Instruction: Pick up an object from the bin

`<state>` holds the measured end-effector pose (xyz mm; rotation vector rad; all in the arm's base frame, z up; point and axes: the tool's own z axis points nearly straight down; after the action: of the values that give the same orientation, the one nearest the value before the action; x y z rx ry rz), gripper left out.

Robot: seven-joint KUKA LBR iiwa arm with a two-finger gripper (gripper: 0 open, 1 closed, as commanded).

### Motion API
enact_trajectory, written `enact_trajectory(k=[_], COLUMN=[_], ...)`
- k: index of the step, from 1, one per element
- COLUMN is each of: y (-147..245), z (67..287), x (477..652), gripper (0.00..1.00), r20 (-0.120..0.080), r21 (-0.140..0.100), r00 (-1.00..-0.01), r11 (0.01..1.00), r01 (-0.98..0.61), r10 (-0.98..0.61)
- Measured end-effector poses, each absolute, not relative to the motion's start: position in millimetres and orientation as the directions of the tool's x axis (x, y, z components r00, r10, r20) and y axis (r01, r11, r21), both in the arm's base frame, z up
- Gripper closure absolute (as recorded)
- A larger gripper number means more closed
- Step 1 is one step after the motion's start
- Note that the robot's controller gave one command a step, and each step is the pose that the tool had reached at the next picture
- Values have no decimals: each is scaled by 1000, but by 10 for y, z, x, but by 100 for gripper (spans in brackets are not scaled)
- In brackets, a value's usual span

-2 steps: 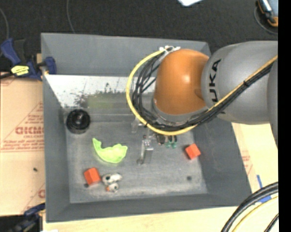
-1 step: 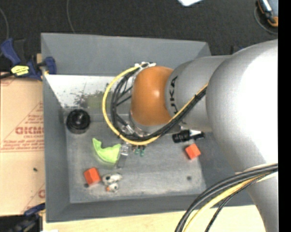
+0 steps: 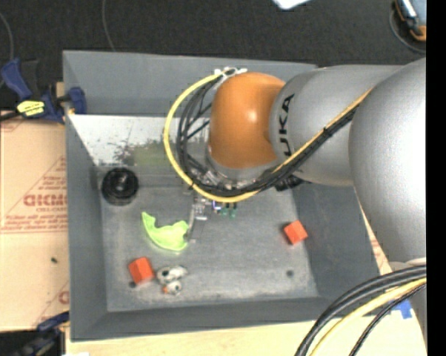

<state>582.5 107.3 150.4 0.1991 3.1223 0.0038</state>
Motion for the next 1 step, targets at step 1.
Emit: enact_trajectory(k=[1], y=[1301], z=[985], x=[5812], gripper=[0], r20=[4], r21=[1], r00=[-936], r11=[936], r01=[351], r10=[351])
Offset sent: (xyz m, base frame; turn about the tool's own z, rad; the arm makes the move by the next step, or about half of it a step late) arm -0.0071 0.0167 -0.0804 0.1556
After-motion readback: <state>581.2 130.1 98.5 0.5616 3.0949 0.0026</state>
